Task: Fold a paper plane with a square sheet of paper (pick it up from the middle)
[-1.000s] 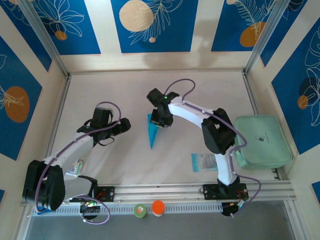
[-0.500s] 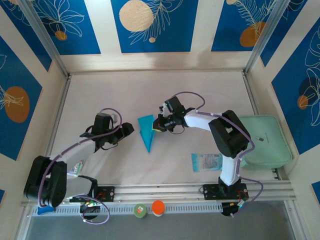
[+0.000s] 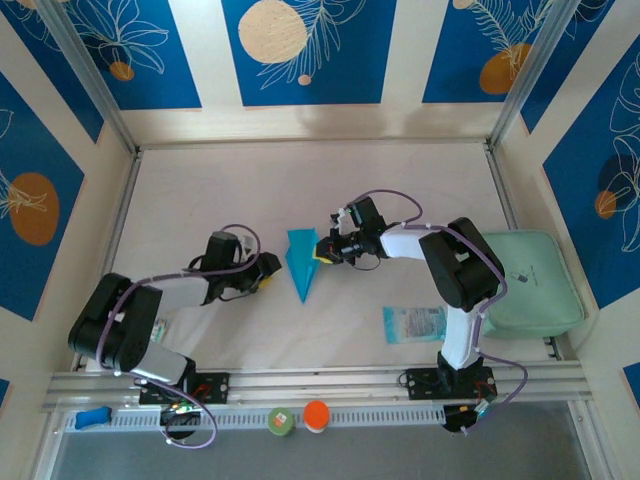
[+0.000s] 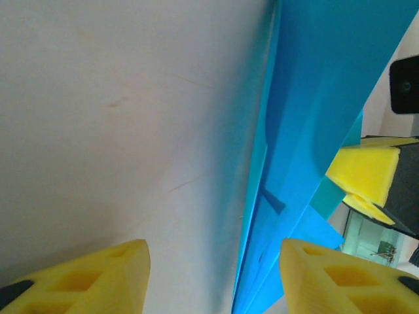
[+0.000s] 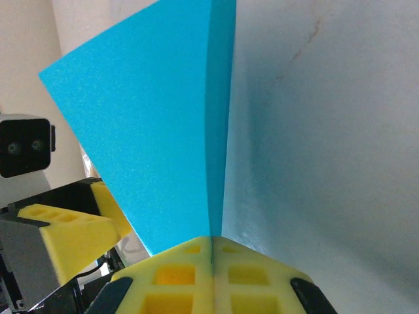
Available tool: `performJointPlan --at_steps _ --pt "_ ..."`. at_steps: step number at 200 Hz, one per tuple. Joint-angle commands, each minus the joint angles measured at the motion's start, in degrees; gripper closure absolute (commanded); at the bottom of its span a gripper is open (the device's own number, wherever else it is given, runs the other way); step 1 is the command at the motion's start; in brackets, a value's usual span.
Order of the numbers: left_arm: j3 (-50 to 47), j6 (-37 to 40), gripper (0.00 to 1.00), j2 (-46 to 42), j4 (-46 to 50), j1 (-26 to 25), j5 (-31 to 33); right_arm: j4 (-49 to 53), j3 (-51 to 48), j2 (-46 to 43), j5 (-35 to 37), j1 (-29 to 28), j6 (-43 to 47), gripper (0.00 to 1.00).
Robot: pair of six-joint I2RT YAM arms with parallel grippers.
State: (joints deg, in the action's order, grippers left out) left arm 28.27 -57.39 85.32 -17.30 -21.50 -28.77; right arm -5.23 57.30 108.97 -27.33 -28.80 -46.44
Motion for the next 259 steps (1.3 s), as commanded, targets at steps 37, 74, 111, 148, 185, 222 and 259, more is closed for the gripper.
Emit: performJointPlan --at_steps 37,74,111,148,185,222,259 --pt "4.7 -2.2 0.58 6.5 -7.8 -1.3 -2.4 -0.3 -0.7 1.1 -1.7 0.4 1.5 1.00" --pt "6.8 -2.4 0.66 10.4 -9.5 -1.4 -3.3 -0.2 -0.4 1.3 -1.8 0.6 1.4 1.00" --pt "7.9 -3.8 0.78 13.6 -12.8 -1.4 -4.9 0.4 -0.3 1.4 -2.0 0.8 1.5 1.00" --pt "8.0 -2.4 1.00 12.7 -9.5 -1.4 -2.3 3.2 0.2 0.7 -1.1 1.1 3.3 0.85" --pt "7.5 -2.2 1.00 11.2 -8.5 -1.4 -1.1 5.0 0.9 0.1 -1.9 1.5 4.6 0.87" --pt "7.1 -3.0 1.00 11.6 -10.2 -1.5 -1.6 6.6 2.3 1.1 -1.8 1.3 4.8 0.88" --pt "7.2 -3.7 1.00 12.6 -11.6 -1.5 -2.3 7.5 4.0 2.7 -2.8 1.0 5.5 0.81"
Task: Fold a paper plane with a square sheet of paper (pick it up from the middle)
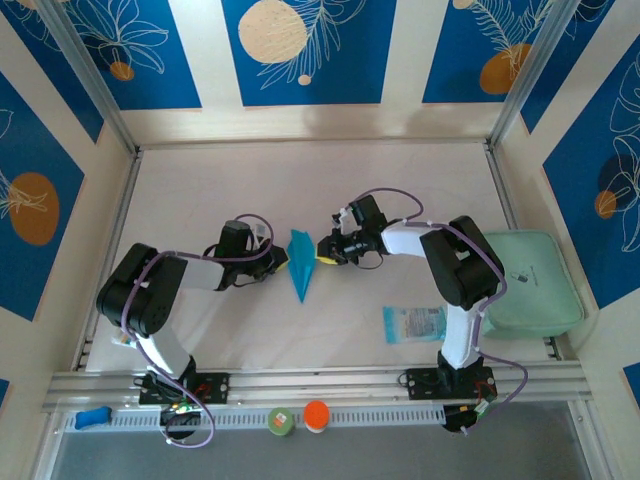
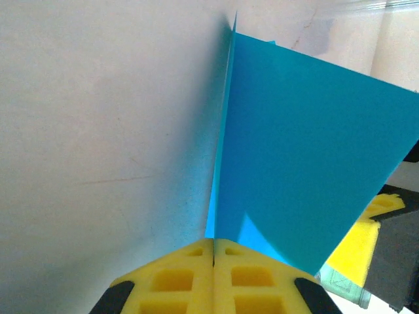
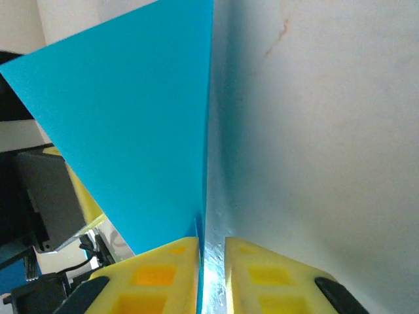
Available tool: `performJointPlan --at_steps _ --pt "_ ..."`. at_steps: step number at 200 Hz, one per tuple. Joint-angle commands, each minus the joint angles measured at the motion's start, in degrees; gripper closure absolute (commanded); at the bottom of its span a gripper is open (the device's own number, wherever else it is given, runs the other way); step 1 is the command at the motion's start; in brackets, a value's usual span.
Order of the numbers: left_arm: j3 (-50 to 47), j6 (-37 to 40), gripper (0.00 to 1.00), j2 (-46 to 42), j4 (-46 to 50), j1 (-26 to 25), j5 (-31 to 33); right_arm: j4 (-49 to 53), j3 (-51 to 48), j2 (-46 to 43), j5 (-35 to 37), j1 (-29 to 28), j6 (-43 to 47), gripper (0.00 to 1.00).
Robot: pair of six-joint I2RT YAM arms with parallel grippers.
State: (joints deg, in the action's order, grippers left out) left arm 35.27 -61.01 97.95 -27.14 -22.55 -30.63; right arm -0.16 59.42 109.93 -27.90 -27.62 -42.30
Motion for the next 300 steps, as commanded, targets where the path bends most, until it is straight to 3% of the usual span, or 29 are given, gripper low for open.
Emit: performJointPlan --at_steps 1,36,76,138,205,244,275,300 --pt "0.2 -0.1 1.00 0.0 -1.8 -0.5 -0.6 2.5 2.0 1.7 -2.2 -0.2 1.3 0.81" --pt "0.0 -0.5 1.00 0.3 -2.7 -0.5 -0.9 4.2 3.9 3.2 -2.5 -0.9 1.9 0.82" --pt "-0.6 -0.6 1.00 -0.9 -1.5 -0.5 0.8 3.7 3.6 2.9 -2.0 -0.9 1.4 1.00" --pt "-3.9 -2.9 1.00 -5.8 0.9 -1.3 11.4 0.9 -1.0 -0.5 3.0 -0.1 -0.6 1.00" --pt "-6.6 -2.8 1.00 -6.6 2.7 -2.1 13.7 0.4 -2.1 -0.2 4.0 -0.1 -1.9 1.00" --pt "-4.3 0.8 0.84 -9.1 8.8 -2.2 13.3 1.7 -0.7 1.0 2.4 -0.3 -0.8 1.00" --pt "-2.4 4.9 0.71 -15.6 18.2 -2.7 14.8 3.0 0.8 1.6 1.7 -0.5 0.3 1.00" --pt "-1.7 6.5 0.65 -21.0 24.2 -4.7 16.2 3.6 1.4 1.9 1.3 -0.7 0.6 1.00"
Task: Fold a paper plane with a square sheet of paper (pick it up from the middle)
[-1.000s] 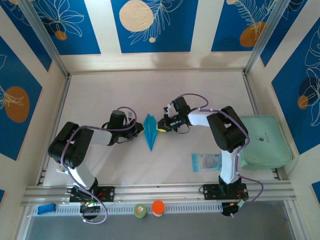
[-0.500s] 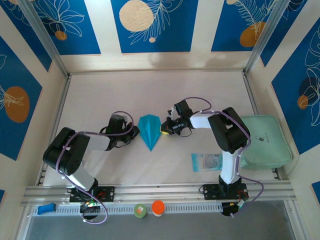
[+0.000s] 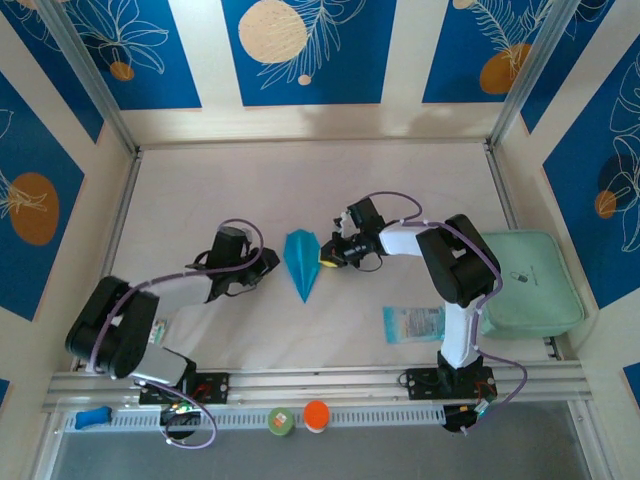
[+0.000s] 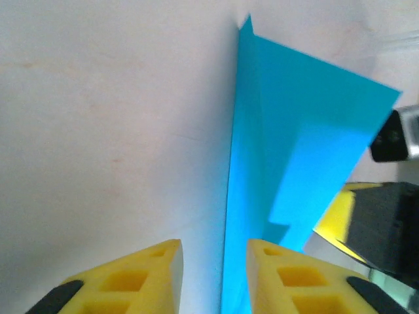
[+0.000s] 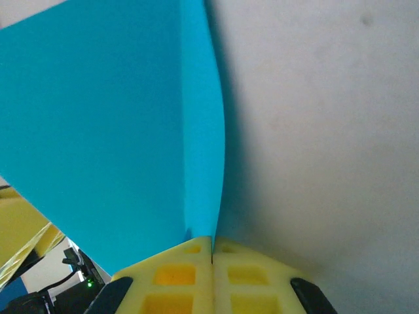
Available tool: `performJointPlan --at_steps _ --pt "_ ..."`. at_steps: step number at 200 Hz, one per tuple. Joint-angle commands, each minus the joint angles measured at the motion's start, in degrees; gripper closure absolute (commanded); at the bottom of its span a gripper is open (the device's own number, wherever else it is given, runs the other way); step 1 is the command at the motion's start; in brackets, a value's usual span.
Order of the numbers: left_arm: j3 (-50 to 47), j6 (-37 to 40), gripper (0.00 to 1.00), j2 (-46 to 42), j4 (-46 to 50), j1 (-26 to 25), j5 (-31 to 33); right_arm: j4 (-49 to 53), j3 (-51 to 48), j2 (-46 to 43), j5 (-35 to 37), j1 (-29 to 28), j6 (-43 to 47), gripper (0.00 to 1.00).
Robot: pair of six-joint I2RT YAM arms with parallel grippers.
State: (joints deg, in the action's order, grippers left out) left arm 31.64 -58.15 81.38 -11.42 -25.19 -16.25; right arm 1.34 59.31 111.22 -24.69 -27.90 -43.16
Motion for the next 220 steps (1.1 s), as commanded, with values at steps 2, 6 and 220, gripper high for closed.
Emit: performJointPlan --at_steps 2,6,220 --pt "1.9 3.7 0.65 -4.7 8.7 -2.4 1.9 2.0 1.6 0.7 -1.9 -0.4 1.5 1.00" --pt "1.9 3.7 0.64 -5.2 9.3 -2.8 1.9 2.1 1.6 0.7 -1.9 -0.5 1.5 1.00" --pt "11.5 3.2 0.55 9.7 7.4 -12.0 -0.7 2.9 2.7 0.5 -2.8 -0.9 1.1 1.00"
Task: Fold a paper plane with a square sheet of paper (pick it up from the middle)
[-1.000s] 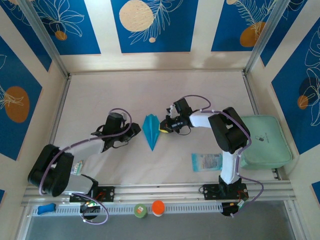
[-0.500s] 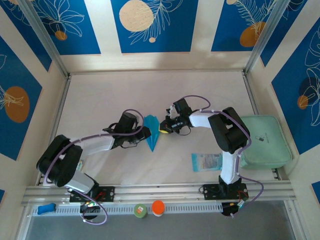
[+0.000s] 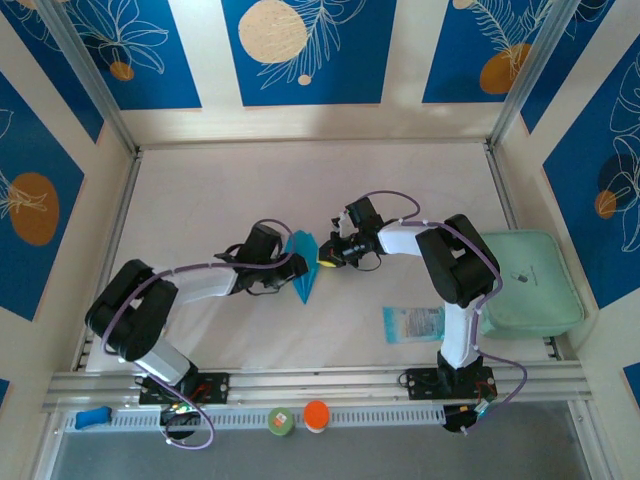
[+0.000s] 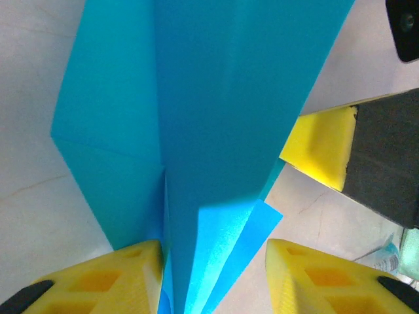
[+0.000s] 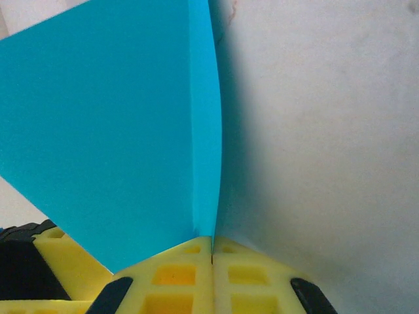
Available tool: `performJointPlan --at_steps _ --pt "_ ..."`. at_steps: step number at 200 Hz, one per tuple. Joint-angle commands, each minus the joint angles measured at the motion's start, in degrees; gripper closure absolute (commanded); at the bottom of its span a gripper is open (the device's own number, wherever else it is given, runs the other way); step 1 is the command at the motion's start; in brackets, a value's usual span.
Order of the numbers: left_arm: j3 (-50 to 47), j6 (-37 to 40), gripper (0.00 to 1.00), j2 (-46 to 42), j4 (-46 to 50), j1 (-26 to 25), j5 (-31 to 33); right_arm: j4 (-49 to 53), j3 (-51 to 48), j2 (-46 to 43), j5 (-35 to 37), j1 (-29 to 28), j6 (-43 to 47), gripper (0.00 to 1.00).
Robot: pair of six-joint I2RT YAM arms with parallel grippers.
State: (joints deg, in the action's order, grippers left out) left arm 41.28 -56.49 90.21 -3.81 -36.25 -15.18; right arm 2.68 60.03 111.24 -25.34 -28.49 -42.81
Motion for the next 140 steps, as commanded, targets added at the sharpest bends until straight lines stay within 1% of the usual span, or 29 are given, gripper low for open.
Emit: performJointPlan --at_steps 1,26,101,140 --pt "1.9 1.5 0.55 0.8 -0.2 -1.0 -1.7 1.5 1.9 0.5 -2.1 -0.3 0.7 1.00" --pt "4.1 3.9 0.55 1.3 2.9 -2.1 -0.9 2.0 2.3 0.2 -2.3 -0.2 0.7 1.00" --pt "12.8 12.0 0.54 5.6 18.2 -5.0 6.7 1.9 2.4 0.6 -2.7 -0.3 0.2 1.00" --pt "15.9 14.5 0.55 8.0 21.1 -5.9 7.3 1.9 2.3 0.6 -2.7 -0.3 0.1 1.00"
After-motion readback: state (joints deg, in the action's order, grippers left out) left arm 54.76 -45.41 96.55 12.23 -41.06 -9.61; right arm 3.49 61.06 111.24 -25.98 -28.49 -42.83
